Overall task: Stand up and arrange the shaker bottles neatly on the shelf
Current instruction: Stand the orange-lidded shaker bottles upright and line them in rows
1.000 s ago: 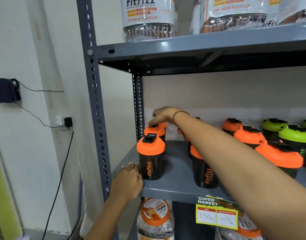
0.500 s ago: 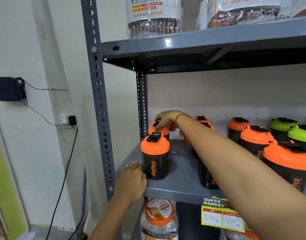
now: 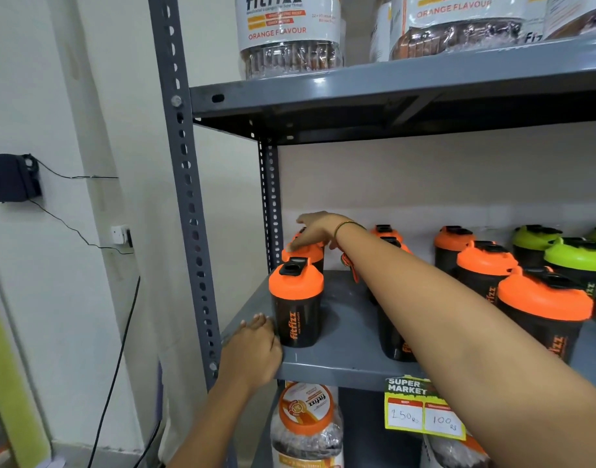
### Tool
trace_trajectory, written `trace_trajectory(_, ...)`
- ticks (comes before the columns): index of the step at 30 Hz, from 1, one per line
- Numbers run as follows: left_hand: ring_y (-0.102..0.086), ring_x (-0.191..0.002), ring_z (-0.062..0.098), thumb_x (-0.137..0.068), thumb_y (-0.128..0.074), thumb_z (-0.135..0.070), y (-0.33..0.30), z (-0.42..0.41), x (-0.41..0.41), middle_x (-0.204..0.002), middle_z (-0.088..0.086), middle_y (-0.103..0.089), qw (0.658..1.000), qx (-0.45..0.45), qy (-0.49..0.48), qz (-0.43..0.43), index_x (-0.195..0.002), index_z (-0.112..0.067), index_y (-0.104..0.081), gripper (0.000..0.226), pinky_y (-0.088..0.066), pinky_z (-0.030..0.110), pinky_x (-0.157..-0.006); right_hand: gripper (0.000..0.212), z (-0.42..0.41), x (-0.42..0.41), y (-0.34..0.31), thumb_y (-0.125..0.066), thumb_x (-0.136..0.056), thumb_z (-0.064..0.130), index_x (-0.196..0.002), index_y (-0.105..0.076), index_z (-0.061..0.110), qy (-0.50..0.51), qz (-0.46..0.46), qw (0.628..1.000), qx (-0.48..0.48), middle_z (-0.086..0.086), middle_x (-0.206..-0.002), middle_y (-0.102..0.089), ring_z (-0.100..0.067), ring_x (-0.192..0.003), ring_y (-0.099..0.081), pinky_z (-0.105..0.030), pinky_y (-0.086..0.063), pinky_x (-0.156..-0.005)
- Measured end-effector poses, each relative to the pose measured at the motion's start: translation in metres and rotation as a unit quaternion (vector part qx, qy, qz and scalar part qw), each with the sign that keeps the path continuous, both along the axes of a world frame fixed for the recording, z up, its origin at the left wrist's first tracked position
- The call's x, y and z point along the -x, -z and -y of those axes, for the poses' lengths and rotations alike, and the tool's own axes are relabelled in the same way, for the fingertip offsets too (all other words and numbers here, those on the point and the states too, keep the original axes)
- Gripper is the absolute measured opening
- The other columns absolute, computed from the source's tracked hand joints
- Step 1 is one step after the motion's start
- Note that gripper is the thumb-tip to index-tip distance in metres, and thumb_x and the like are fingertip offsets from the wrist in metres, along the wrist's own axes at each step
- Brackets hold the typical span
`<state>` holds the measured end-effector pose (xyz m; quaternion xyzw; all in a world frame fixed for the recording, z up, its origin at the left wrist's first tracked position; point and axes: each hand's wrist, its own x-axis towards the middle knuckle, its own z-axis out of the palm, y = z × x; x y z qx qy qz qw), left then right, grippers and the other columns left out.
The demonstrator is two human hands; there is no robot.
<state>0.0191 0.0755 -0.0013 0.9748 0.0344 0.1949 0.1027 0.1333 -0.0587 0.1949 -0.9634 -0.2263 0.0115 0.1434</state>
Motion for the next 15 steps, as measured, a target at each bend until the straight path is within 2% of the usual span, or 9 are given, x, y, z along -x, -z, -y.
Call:
trace_trajectory(2,-0.04,-0.134,0.025,-0.089,-0.021,-0.034,0.001,0.001,0.0,-0.146,0.011,-0.044,1.0,0.009,-0.002,0.016,-0.135,-0.013,-0.046,0.057,-0.025,0.039,-0.114,0.089,0.003,0.007,-0.005,-0.069,-0.087,0.046,-0.157,-0.024,0.016,-0.003,0.015,1.0,-0.013,-0.011,-0.158,-0.034,-0.033,-0.135,-0.045,-0.044,-0.047,-0.103)
trace_trajectory(5,-0.048,-0.127,0.029,-0.092,-0.034,-0.022,0.004,0.006,0.007,-0.139,0.016,-0.051,0.994,0.031,-0.004,0.103,-0.132,-0.005,-0.048,0.045,-0.037,0.039,-0.106,0.081,0.01,0.021,-0.014,-0.066,-0.087,0.045,-0.154,-0.03,0.016,-0.011,0.085,0.996,0.007,-0.013,-0.151,-0.043,-0.032,-0.131,-0.048,-0.04,-0.047,-0.098)
trace_trajectory(8,-0.041,-0.134,0.032,-0.092,-0.045,-0.01,0.014,0.012,0.018,-0.144,0.017,-0.044,0.976,0.094,0.007,0.195,-0.139,-0.001,-0.04,0.047,-0.03,0.04,-0.108,0.072,0.027,0.037,-0.023,-0.063,-0.091,0.04,-0.152,-0.034,0.014,-0.028,0.148,0.989,-0.005,-0.013,-0.148,-0.047,-0.031,-0.131,-0.049,-0.036,-0.044,-0.099)
trace_trajectory(10,-0.038,-0.136,0.029,-0.094,-0.045,-0.009,0.016,0.023,0.03,-0.146,0.014,-0.041,0.949,0.194,0.006,0.25,-0.141,-0.004,-0.036,0.048,-0.029,0.041,-0.109,0.069,0.043,0.049,-0.028,-0.063,-0.091,0.039,-0.151,-0.038,0.015,-0.037,0.178,0.983,-0.028,-0.01,-0.151,-0.046,-0.029,-0.135,-0.046,-0.035,-0.042,-0.106)
trace_trajectory(12,-0.034,-0.137,0.024,-0.095,-0.041,-0.021,0.01,0.042,0.044,-0.148,0.009,-0.038,0.908,0.285,0.004,0.308,-0.143,-0.008,-0.034,0.05,-0.027,0.04,-0.111,0.067,0.065,0.06,-0.031,-0.066,-0.089,0.041,-0.148,-0.045,0.017,-0.036,0.201,0.977,-0.062,-0.009,-0.15,-0.048,-0.028,-0.137,-0.045,-0.035,-0.039,-0.11)
trace_trajectory(15,-0.03,-0.139,0.018,-0.094,-0.039,-0.027,-0.01,0.078,0.064,-0.148,0.004,-0.036,0.845,0.366,0.043,0.388,-0.142,-0.007,-0.035,0.053,-0.026,0.041,-0.115,0.064,0.106,0.076,-0.033,-0.069,-0.086,0.046,-0.142,-0.053,0.019,-0.008,0.221,0.969,-0.105,-0.007,-0.147,-0.052,-0.024,-0.137,-0.046,-0.032,-0.037,-0.11)
